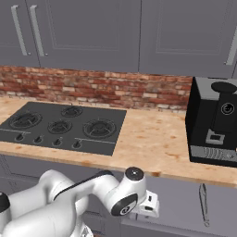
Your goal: Take the tongs from the drawer on the right and place them on the dining counter next to the tray containing the kebab skewer.
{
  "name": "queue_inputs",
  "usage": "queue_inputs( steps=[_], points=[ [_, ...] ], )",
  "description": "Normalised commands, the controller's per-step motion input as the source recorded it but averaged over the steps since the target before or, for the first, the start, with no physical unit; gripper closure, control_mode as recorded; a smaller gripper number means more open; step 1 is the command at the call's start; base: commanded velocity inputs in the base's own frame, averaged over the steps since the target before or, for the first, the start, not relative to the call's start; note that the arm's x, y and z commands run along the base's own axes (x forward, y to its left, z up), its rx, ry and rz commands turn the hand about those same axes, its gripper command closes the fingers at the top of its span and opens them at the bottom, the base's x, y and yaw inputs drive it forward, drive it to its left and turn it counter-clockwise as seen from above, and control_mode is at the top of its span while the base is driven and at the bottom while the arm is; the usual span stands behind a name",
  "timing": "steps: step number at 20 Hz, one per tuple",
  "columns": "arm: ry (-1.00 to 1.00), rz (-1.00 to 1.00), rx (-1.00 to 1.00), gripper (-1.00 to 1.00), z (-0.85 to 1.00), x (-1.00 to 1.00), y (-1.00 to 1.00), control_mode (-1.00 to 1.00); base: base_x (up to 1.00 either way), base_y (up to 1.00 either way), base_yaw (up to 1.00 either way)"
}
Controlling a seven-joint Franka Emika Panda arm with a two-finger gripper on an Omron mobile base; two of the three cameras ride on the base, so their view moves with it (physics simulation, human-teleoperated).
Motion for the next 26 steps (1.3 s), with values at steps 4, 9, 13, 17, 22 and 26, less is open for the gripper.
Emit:
queue_inputs(
  steps=[4, 9, 13, 17, 22, 26],
  points=[
    [0.00, 0.10, 0.00, -1.00, -0.24, 0.00, -0.25, -1.00, 0.00, 0.00, 0.00],
    [0.00, 0.08, 0.00, -1.00, -0.20, -0.05, -0.18, -1.00, 0.00, 0.00, 0.00],
    [0.00, 0.09, 0.00, -1.00, -0.12, -0.26, -0.18, -1.00, 0.00, 0.00, 0.00],
    [0.00, 0.07, 0.00, -1.00, -0.08, -0.45, -0.14, -1.00, 0.00, 0.00, 0.00],
    [0.00, 0.04, 0.00, -1.00, -0.10, -0.48, -0.08, -1.00, 0.00, 0.00, 0.00],
    [0.00, 0.03, 0.00, -1.00, -0.15, -0.44, -0.05, -1.00, 0.00, 0.00, 0.00]
  ],
)
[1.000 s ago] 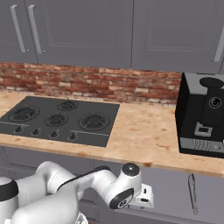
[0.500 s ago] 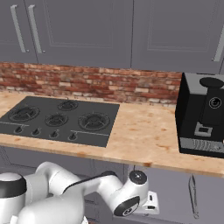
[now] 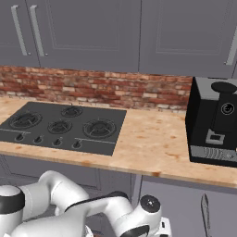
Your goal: Take the tongs from the drawer on the right and place them on the dining counter next to the tray containing the kebab skewer.
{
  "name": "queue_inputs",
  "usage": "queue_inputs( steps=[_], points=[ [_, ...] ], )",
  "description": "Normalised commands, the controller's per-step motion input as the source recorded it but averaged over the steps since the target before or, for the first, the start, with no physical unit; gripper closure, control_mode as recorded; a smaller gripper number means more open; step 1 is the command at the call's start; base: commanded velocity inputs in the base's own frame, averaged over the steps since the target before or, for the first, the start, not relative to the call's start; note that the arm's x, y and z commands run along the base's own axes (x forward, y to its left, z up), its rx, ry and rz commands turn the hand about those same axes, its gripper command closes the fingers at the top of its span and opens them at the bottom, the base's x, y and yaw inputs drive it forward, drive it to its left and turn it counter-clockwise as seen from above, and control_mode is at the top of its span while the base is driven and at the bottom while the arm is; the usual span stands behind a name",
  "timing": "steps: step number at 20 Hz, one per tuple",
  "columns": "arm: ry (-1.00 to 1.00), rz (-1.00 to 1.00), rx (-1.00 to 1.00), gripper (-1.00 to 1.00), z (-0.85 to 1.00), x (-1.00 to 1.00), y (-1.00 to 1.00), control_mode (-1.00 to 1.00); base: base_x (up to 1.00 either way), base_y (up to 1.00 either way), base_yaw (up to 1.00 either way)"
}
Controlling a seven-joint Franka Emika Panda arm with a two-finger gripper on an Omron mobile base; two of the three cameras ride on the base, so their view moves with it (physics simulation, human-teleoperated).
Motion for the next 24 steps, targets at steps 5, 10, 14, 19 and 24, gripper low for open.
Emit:
queue_inputs(
  steps=[5, 10, 14, 19, 24],
  points=[
    [0.00, 0.02, 0.00, -1.00, -0.19, -0.42, -0.02, -1.00, 0.00, 0.00, 0.00],
    [0.01, 0.00, 0.00, -1.00, -0.05, -0.16, -0.01, -1.00, 0.00, 0.00, 0.00],
    [0.01, 0.00, 0.00, -1.00, 0.01, -0.03, 0.00, -1.00, 0.00, 0.00, 0.00],
    [0.00, 0.00, 0.00, -1.00, 0.11, 0.04, 0.02, -1.00, 0.00, 0.00, 0.00],
    [0.00, 0.00, 0.00, -1.00, 0.33, 0.12, 0.09, -1.00, 0.00, 0.00, 0.00]
  ],
)
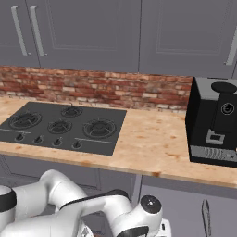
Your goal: Take the tongs from the drawer on the right and place them on the dining counter next to the tray containing the kebab skewer.
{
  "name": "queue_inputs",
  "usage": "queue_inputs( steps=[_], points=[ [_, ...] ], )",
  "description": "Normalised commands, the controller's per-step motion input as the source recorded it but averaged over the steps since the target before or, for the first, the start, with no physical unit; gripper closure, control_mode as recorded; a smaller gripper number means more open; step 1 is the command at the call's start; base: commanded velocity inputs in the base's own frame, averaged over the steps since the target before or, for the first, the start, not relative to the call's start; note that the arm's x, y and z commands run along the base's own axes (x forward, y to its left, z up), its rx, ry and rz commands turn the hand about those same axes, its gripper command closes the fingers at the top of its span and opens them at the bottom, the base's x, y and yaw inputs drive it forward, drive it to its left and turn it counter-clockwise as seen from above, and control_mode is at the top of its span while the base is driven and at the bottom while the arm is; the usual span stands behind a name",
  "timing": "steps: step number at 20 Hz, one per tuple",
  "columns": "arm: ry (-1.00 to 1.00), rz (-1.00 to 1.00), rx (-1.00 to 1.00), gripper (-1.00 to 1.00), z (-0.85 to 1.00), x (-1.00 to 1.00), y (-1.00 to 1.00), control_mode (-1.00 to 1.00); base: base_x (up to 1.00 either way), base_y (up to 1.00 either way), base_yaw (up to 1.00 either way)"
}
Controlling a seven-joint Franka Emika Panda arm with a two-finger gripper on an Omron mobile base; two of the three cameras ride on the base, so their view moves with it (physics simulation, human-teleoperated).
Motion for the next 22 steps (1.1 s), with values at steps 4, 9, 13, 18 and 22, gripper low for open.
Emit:
queue_inputs(
  steps=[4, 9, 13, 18, 22],
  points=[
    [0.00, 0.00, 0.00, -1.00, 0.31, 0.16, 0.15, -1.00, 0.00, 0.00, 0.00],
    [0.02, 0.00, 0.00, -1.00, 0.28, 0.39, 0.04, -1.00, 0.00, 0.00, 0.00],
    [0.06, 0.00, 0.00, -1.00, 0.24, 0.53, 0.03, -1.00, 0.00, 0.00, 0.00],
    [0.12, 0.00, 0.00, -1.00, 0.11, 0.56, -0.07, -1.00, 0.00, 0.00, 0.00],
    [0.20, -0.03, 0.00, -1.00, 0.18, 0.46, -0.18, -1.00, 0.00, 0.00, 0.00]
  ],
)
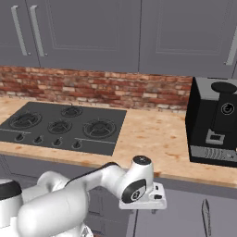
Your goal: Take the tongs from the drawer on the right and place them on the dining counter next to the tray containing the kebab skewer.
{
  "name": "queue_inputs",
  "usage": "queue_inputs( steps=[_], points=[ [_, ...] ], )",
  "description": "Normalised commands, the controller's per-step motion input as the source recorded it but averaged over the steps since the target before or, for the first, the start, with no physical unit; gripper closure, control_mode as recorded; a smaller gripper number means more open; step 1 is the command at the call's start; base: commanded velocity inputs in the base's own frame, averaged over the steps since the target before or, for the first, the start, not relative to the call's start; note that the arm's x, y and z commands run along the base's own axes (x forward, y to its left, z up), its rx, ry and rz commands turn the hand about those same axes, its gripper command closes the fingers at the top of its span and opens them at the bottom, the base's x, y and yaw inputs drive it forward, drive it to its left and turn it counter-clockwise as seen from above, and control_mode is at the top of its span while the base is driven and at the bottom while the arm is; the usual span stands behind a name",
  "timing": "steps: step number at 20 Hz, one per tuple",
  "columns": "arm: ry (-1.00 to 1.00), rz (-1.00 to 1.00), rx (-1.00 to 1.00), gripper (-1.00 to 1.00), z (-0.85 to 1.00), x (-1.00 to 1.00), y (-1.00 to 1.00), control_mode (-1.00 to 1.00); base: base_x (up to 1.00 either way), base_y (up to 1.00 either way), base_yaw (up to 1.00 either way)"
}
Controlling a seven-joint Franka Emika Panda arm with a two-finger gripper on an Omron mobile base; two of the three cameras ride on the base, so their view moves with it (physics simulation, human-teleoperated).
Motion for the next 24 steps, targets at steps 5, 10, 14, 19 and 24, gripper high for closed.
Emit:
queue_inputs(
  steps=[5, 10, 14, 19, 24],
  points=[
    [0.25, -0.06, 0.00, -1.00, 0.27, 0.29, -0.33, -1.00, 0.00, 0.00, 0.00],
    [0.15, -0.06, 0.08, -1.00, 0.37, 0.12, -0.38, -1.00, 0.00, 0.00, 0.00],
    [0.11, -0.04, 0.14, -1.00, 0.36, 0.16, -0.39, -1.00, 0.00, 0.00, 0.00],
    [0.02, -0.01, 0.19, -1.00, 0.23, 0.13, -0.45, -1.00, 0.00, 0.00, 0.00],
    [0.00, 0.00, 0.17, -1.00, 0.05, 0.13, -0.54, -1.00, 0.00, 0.00, 0.00]
  ],
)
